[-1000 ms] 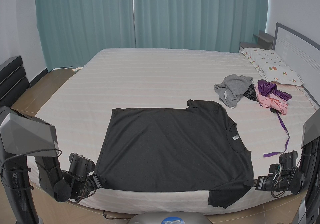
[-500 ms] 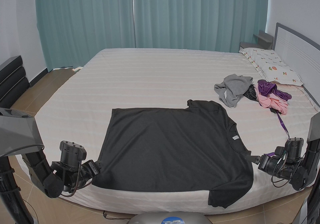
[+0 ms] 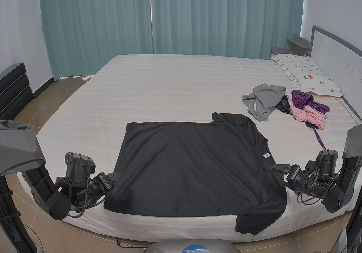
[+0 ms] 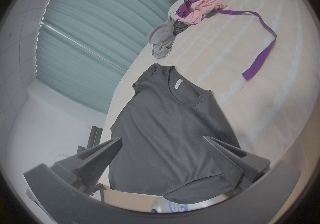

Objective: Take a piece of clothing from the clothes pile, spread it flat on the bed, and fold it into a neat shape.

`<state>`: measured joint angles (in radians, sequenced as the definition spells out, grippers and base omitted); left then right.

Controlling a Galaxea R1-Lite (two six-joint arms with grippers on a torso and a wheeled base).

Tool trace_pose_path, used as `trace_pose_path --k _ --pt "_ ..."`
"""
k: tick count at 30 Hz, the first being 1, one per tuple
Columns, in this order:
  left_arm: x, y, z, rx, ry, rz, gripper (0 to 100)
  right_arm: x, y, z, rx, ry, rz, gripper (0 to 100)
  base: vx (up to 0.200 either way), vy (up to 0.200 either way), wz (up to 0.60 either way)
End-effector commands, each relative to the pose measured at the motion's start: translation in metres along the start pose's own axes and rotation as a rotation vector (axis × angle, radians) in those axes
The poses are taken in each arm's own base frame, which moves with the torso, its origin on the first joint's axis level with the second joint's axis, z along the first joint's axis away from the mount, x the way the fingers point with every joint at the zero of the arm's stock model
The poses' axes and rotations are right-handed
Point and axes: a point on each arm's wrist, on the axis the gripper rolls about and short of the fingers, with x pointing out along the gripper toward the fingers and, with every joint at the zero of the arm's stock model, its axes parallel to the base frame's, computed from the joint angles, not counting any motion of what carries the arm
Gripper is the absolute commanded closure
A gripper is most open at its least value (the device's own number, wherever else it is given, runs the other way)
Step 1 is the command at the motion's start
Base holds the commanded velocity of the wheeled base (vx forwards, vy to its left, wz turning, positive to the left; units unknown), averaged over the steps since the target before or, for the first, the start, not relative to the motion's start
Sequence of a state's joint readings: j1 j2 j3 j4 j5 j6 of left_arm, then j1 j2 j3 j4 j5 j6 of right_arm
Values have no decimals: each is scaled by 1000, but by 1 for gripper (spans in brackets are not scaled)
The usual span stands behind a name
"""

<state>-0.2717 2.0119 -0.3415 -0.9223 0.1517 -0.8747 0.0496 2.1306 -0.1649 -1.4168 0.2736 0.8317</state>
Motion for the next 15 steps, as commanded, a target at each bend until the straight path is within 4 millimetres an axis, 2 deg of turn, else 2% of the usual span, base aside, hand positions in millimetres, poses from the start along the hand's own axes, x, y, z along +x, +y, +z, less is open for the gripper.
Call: trace_pose_path --k 1,10,15 --pt "-1 -1 3 -8 -10 -10 0 1 3 -2 18 8 11 0 0 0 0" --pt "0 -2 1 -18 4 -16 0 2 2 -3 29 14 7 0 200 0 0" --pt "1 -2 1 -18 7 -15 0 3 1 -4 30 18 2 0 0 0 0"
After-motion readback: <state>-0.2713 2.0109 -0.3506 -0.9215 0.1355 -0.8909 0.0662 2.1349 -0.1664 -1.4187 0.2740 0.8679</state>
